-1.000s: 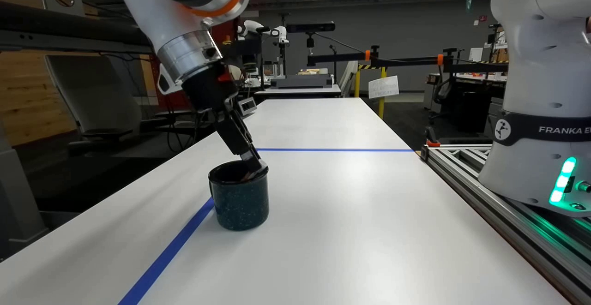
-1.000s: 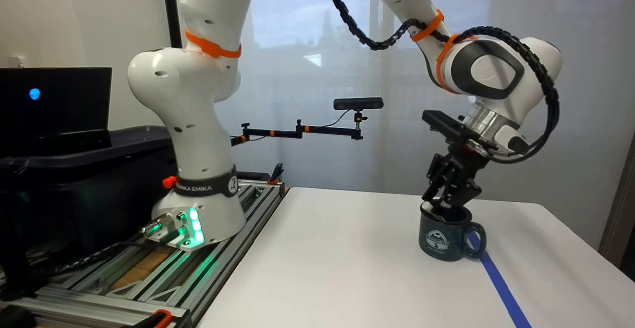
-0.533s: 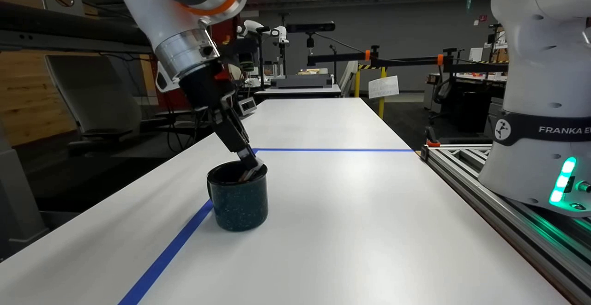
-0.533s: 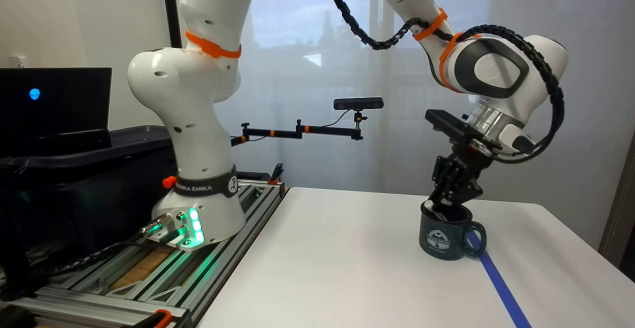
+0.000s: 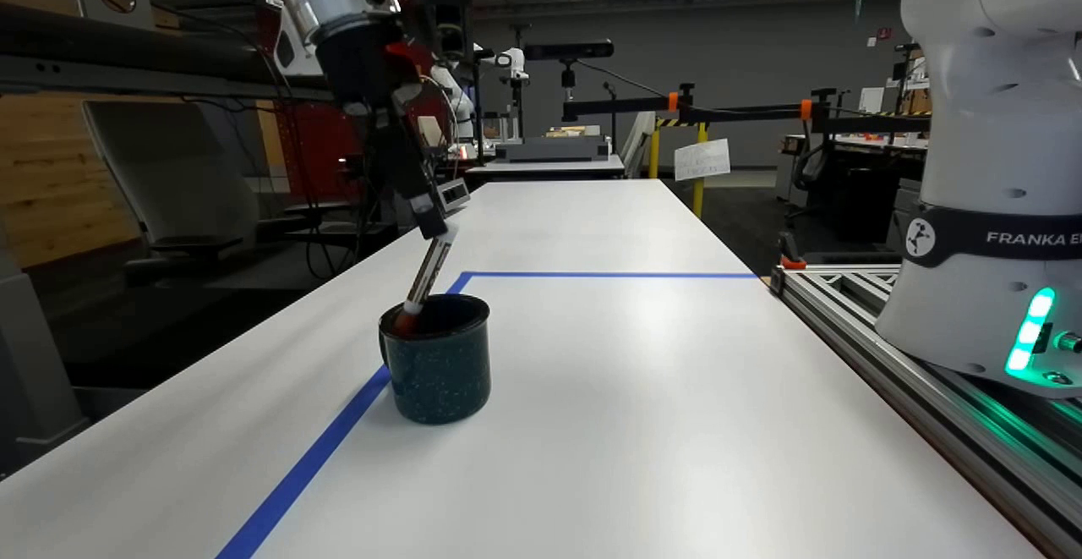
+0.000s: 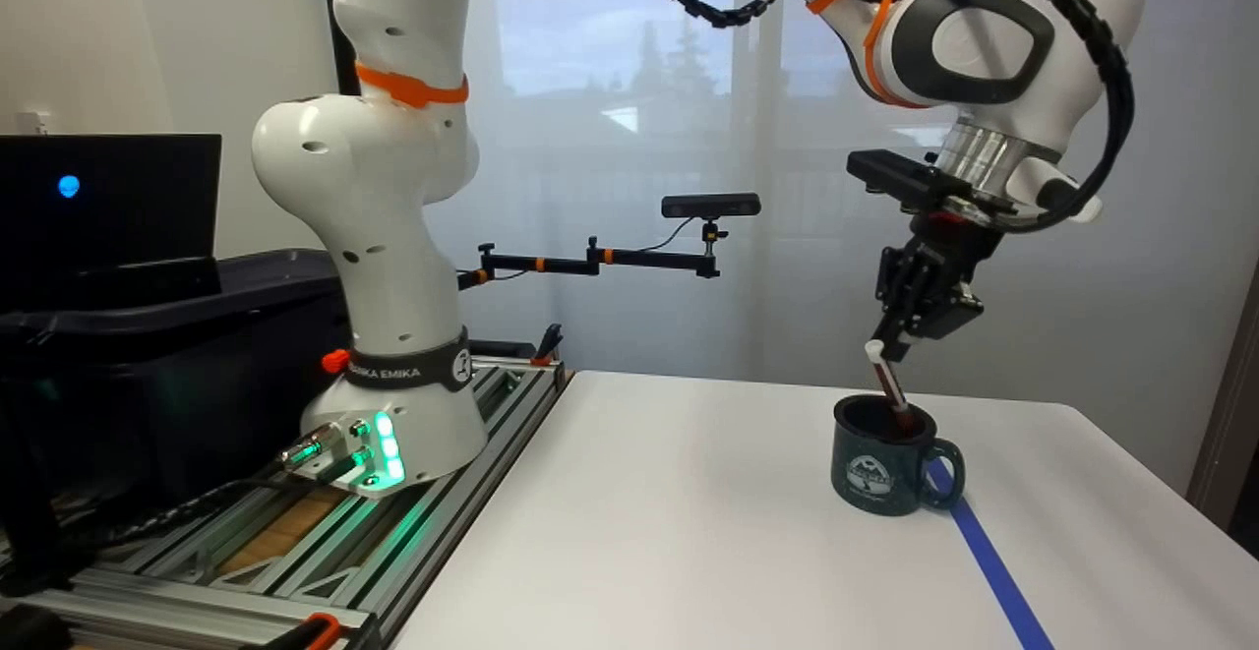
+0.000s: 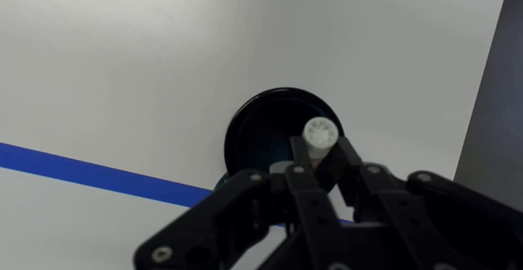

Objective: Move the sharpie to the table

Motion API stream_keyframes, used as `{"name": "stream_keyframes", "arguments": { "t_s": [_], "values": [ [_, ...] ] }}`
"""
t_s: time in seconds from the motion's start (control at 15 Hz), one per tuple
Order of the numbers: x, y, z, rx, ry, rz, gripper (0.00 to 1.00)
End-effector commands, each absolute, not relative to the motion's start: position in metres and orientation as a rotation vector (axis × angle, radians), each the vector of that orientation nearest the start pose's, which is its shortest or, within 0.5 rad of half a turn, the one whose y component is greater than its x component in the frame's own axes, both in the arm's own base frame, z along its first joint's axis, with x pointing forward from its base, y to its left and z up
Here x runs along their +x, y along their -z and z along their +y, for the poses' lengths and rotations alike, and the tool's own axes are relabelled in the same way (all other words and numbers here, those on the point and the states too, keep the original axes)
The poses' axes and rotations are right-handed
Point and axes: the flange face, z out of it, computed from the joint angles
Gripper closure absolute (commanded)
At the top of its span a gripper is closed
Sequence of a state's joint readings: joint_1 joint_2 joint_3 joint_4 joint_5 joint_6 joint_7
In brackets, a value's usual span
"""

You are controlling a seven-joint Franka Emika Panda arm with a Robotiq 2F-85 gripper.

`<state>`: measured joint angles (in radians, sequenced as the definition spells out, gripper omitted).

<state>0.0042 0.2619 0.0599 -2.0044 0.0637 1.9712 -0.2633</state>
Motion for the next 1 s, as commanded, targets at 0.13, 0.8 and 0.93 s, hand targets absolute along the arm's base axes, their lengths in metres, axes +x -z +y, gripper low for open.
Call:
{"name": "stream_keyframes", "arguments": {
  "t_s": [0.13,0.8,0.93],
  "values": [
    [0.510,-0.364,0.034,-3.047,-0.262,-0.387,0.95],
    [0.452,-0.367,0.017,-3.365,-0.120,0.183,0.95],
    [0.449,-0.342,0.015,-3.402,-0.119,0.322,0.95]
  ]
}}
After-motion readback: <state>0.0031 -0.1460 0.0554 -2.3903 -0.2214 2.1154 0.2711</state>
